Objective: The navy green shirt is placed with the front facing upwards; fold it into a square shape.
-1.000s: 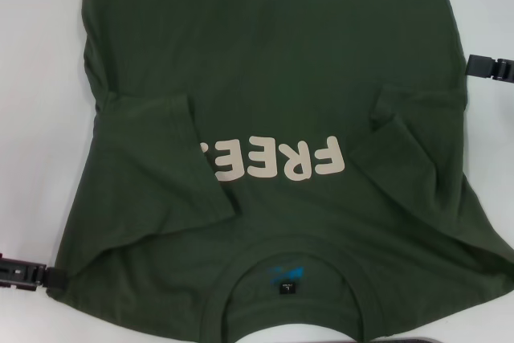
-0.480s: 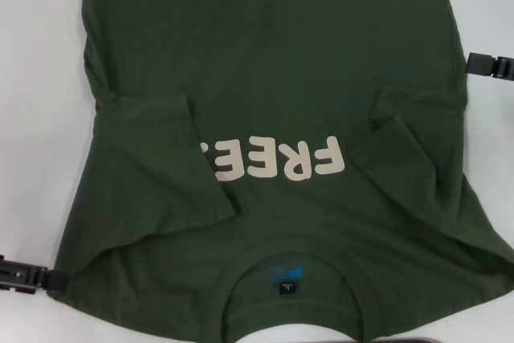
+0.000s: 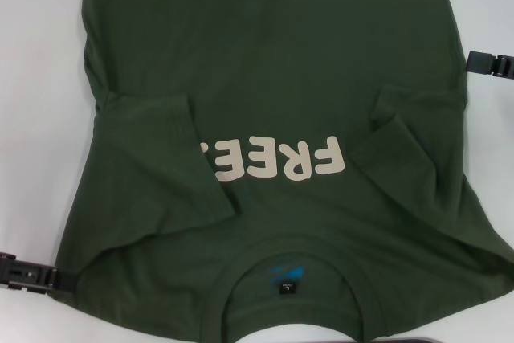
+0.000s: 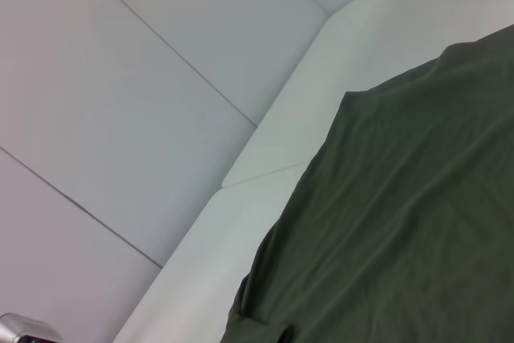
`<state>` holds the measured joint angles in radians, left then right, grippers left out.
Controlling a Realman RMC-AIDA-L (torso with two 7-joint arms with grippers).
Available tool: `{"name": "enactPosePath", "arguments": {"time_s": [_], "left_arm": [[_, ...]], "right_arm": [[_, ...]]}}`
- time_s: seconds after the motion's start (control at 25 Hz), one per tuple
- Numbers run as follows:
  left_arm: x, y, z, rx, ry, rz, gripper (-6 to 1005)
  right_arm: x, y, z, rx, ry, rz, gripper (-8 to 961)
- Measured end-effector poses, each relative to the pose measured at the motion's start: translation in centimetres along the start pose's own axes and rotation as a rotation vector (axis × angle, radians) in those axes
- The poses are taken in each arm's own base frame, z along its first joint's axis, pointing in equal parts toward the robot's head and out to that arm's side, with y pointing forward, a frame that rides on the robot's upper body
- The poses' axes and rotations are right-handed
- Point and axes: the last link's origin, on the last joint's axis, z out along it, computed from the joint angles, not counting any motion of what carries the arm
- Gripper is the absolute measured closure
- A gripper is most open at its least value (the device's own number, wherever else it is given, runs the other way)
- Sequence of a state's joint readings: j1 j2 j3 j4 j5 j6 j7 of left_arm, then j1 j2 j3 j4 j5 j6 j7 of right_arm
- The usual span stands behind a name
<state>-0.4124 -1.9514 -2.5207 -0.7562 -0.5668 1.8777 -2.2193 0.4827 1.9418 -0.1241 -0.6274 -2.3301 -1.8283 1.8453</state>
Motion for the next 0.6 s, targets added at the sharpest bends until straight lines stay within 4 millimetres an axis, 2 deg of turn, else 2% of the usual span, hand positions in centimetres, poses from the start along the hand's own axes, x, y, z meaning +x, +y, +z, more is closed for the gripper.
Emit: {"name": "enactPosePath", "arguments": {"time_s": [0.6], "left_arm": [[0.87,0.72,1.03,-0.015,-0.002,0.032,100]], "right_arm": [[0.11,-0.05,-0.15,0.004,-0.002,0.003,253]]}}
